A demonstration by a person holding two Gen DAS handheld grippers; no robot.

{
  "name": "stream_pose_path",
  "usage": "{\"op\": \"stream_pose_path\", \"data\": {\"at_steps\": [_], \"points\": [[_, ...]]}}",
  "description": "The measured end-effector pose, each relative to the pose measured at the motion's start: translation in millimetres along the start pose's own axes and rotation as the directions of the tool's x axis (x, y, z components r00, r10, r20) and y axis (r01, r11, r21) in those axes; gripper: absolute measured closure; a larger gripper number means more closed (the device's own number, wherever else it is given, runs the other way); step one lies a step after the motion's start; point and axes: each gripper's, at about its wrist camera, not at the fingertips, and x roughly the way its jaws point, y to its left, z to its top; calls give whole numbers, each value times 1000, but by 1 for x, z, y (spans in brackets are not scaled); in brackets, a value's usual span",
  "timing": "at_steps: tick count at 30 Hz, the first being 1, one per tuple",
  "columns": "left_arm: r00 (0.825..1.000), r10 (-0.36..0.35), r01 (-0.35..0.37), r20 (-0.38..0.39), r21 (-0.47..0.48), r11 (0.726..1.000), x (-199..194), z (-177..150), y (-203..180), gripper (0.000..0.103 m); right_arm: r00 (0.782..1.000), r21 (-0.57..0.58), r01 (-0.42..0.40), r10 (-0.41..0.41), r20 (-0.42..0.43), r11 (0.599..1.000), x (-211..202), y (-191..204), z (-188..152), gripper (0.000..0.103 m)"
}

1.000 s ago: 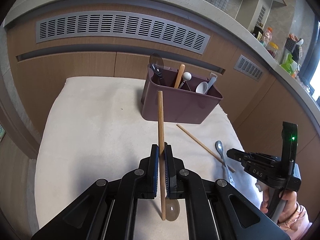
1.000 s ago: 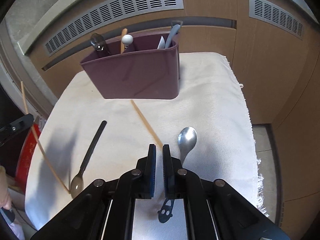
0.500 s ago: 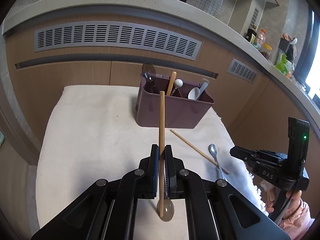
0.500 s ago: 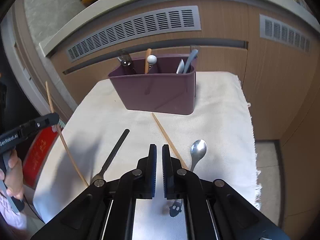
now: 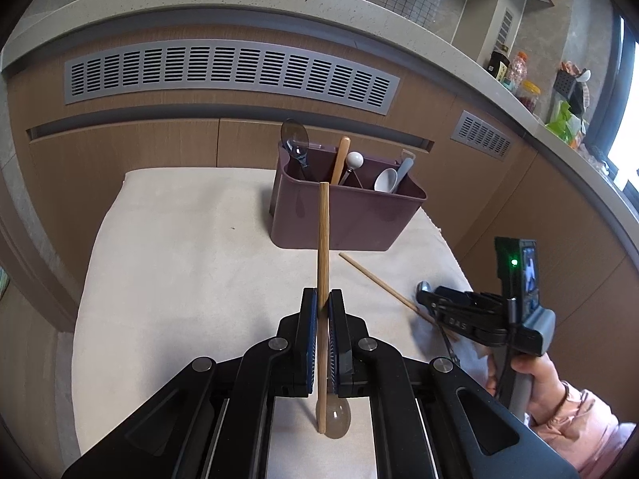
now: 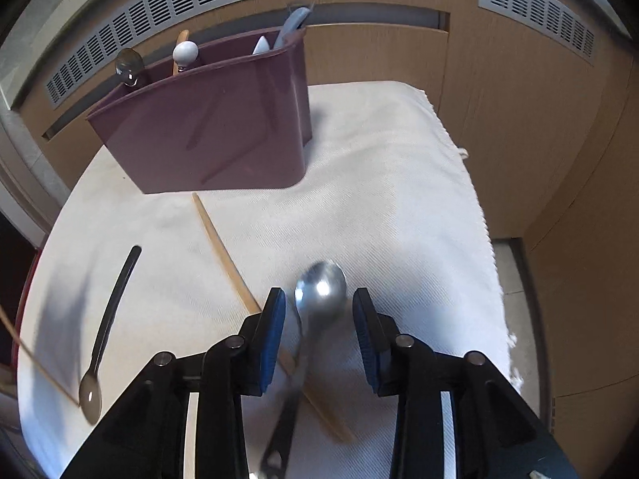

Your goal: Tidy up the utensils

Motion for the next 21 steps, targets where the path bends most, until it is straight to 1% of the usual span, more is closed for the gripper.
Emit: {"op": "stream_pose_path", "data": {"at_steps": [2, 3, 4, 5, 6, 7, 10, 12, 13, 15, 17, 18, 19, 21], "points": [[1000, 4, -4, -1, -8, 1000, 0, 0, 2, 97, 1000, -36, 6, -7, -15, 999, 8, 9, 3, 64], [1000, 5, -5, -1, -12, 1000, 0, 0, 3, 97, 999, -68, 31, -32, -16, 997, 9, 14, 3, 71], [1000, 7, -7, -1, -14, 1000, 0, 0, 4, 97, 999, -99, 43, -45, -17, 994, 8, 18, 3, 81], [1000, 8, -8, 0, -15, 1000, 0, -1, 4, 97, 999, -117, 28, -30, -22, 993, 5, 20, 2, 92], [1000, 10, -10, 1, -16, 1000, -1, -1, 3, 97, 1000, -116, 9, -11, -17, 993, 0, 20, 2, 97], [1000, 10, -10, 2, -15, 1000, -2, -2, 3, 97, 1000, -113, 6, -6, -4, 994, -7, 19, 1, 98], [1000, 9, -9, 7, -17, 1000, -4, -2, 1, 97, 997, -95, -56, 61, 49, 994, -38, 14, -2, 98], [1000, 8, -8, 6, -15, 1000, -4, -2, -1, 97, 992, -108, -90, 98, 80, 990, -58, 13, -6, 98], [1000, 6, -6, 4, -12, 1000, -4, -3, -3, 97, 991, -120, -92, 102, 87, 989, -65, 14, -7, 98], [1000, 4, -4, 1, -9, 1000, -5, -4, -5, 97, 991, -141, -69, 84, 108, 988, -73, 9, -11, 98], [1000, 2, -2, 0, -3, 1000, -7, -4, -7, 97, 992, -173, -70, 88, 93, 982, -77, 3, -18, 98], [1000, 1, -1, 2, 3, 1000, -8, -4, -8, 97, 993, -181, -70, 85, 76, 981, -76, -1, -22, 93], [1000, -1, 0, 4, 7, 1000, -9, -4, -9, 97, 995, -186, -73, 85, 58, 980, -73, -8, -25, 92], [1000, -3, 3, 3, 10, 1000, -9, -3, -9, 97, 995, -197, -90, 96, 23, 976, -70, -12, -34, 85]]}}
